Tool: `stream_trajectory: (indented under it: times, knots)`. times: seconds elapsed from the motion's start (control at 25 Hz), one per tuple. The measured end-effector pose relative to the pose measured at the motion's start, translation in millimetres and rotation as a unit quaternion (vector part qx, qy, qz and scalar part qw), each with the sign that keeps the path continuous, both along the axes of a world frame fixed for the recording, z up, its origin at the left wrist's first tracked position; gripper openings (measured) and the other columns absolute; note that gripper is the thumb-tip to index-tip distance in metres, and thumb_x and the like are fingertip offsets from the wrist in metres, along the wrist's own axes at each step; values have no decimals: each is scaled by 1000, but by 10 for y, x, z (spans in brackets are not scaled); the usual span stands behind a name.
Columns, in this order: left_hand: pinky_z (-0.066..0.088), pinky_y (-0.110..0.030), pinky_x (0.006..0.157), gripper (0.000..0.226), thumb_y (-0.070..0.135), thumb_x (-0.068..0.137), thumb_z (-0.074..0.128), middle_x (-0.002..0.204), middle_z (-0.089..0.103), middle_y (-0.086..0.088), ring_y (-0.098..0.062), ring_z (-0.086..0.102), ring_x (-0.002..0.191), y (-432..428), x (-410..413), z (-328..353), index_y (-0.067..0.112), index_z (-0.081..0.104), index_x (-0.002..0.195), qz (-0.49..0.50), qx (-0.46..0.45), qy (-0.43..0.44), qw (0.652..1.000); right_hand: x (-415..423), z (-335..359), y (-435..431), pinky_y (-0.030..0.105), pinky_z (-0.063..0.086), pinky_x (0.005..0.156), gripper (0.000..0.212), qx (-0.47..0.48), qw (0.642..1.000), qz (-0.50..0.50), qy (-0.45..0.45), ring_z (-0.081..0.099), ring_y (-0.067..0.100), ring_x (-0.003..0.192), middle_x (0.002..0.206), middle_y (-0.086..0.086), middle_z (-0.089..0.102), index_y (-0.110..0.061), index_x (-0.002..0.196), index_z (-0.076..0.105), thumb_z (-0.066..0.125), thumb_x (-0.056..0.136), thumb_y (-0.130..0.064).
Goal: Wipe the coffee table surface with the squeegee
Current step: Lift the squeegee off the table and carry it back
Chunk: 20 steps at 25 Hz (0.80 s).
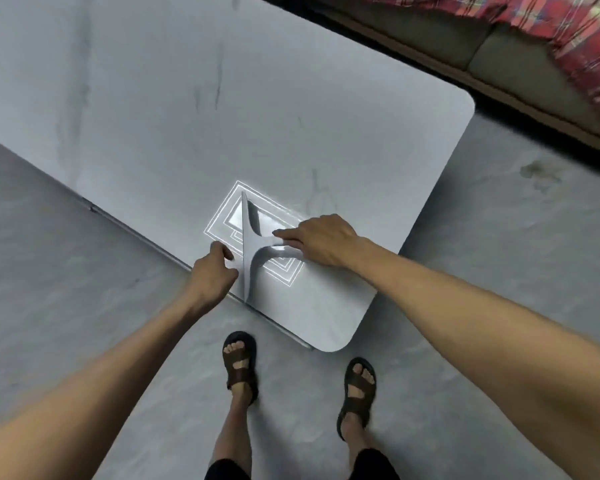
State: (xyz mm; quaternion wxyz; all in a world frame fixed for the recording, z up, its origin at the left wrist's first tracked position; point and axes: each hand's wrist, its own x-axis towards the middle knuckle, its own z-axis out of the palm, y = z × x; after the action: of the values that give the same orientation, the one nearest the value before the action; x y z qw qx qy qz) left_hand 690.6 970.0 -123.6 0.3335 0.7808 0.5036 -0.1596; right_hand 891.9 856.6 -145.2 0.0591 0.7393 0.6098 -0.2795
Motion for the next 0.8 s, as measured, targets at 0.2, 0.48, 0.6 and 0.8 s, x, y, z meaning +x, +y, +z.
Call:
stream_trajectory:
  times: [0.2,0.48,0.6,0.8]
  knots:
    - [35,-29,52,24,10,81,50,74,51,1,-18,51,64,-312,-161,-95,17,45,104,76,-5,-8,997,372,-72,-172,41,48,76,35,31,998,-50,11,62,35,97,110,3,69,-40,123,50,25,100,-46]
    - [48,-36,67,23,12,82,47,106,64,-13,-24,56,85,-972,-4,80,20,45,103,92,-97,-66,989,754,209,-1955,42,49,67,36,3,963,-262,-63,62,42,84,92,15,69,-42,135,41,28,102,-41]
    - [49,-35,72,21,15,82,47,112,63,-10,-31,63,96,-1261,5,188,22,48,101,60,-130,-69,987,646,314,-2464,40,46,65,30,-34,953,-285,-92,63,41,83,90,16,69,-38,125,47,30,101,-40]
    - [47,-27,68,20,14,84,49,109,62,-3,-21,63,88,-1690,-102,464,23,53,101,46,-164,-79,982,451,611,-2689,36,41,63,26,-34,947,-297,-113,63,40,84,93,15,69,-31,112,52,30,100,-38]
